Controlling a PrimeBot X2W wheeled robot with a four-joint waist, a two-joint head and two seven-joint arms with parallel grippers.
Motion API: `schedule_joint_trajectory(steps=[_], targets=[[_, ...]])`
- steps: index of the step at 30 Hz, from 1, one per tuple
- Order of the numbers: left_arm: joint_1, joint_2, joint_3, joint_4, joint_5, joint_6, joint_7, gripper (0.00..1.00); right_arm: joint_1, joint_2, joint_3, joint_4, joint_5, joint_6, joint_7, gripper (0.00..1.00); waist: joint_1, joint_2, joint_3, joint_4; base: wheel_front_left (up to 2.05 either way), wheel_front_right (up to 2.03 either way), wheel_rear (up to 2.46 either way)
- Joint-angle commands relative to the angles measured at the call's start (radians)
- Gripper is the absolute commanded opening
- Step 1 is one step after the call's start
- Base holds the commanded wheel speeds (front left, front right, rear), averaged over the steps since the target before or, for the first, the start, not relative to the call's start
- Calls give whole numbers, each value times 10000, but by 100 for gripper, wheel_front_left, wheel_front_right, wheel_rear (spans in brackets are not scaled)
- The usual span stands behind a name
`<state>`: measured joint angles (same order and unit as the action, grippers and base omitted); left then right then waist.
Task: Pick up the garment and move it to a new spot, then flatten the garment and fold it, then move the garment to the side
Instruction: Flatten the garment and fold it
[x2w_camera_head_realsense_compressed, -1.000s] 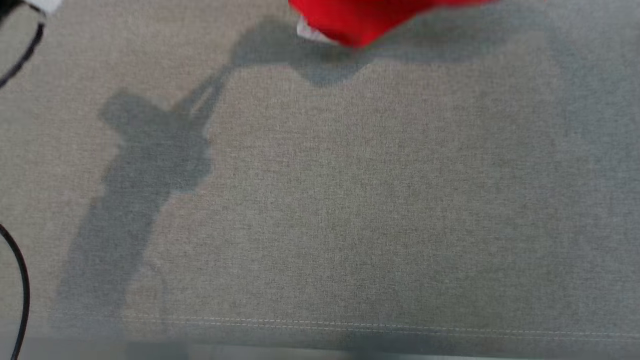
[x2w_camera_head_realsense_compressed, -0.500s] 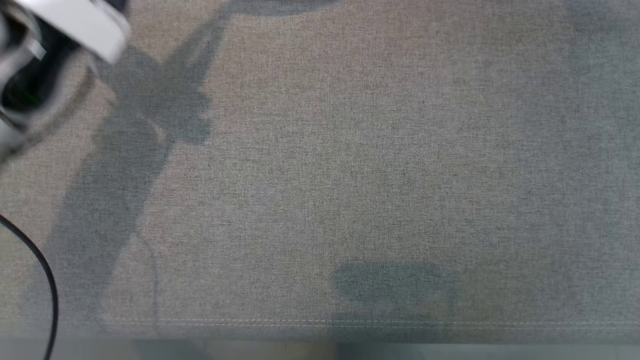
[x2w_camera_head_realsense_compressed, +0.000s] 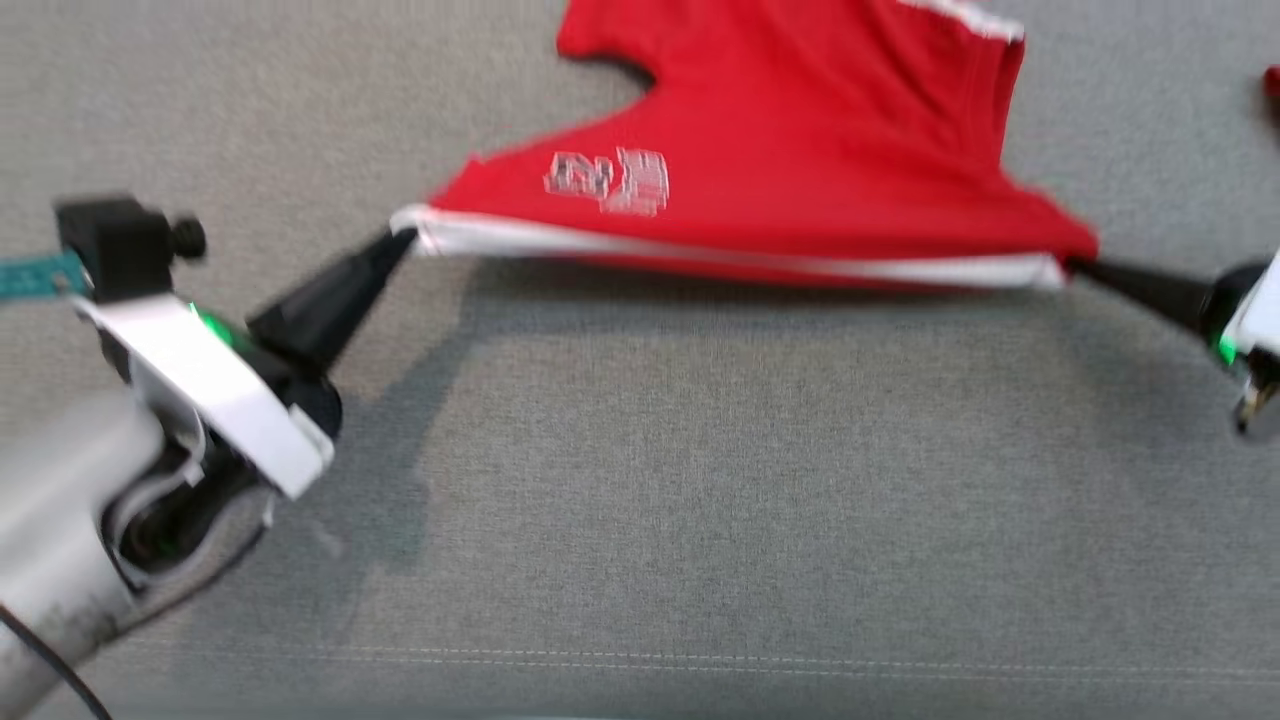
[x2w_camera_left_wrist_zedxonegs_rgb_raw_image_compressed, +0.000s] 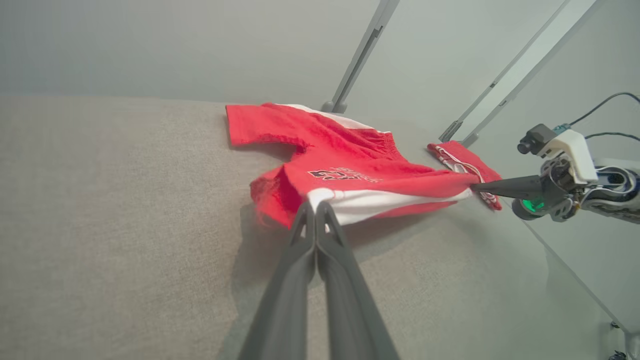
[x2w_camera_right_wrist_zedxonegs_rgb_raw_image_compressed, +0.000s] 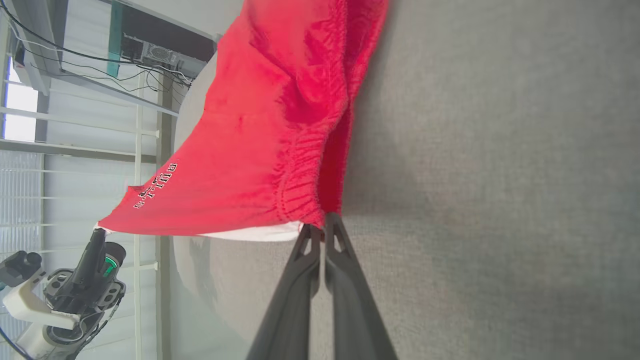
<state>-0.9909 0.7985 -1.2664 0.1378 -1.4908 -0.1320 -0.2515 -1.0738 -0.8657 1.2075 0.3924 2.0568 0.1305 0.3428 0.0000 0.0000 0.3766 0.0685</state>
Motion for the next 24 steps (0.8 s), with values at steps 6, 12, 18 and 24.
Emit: schedule_joint_trajectory(steps=[6,12,18,24], targets=[[1510,224,684,-17,-135,13,-101,0,1589,-639,302,-274,270,2,-271,0,0,0,-1388,114,0,0,0],[2871,-10,661,219,-173,13,-102,0,2537,-642,515,-417,397,2,-486,0,0,0,-2124,100,0,0,0],[4006,-393,924,711,-27,13,-102,0,3301,-424,600,-637,291,2,-857,0,0,0,-2685,40,0,0,0],[4864,-845,1324,1326,252,13,-102,0,3803,-258,623,-657,231,2,-1231,0,0,0,-2930,-17,0,0,0]])
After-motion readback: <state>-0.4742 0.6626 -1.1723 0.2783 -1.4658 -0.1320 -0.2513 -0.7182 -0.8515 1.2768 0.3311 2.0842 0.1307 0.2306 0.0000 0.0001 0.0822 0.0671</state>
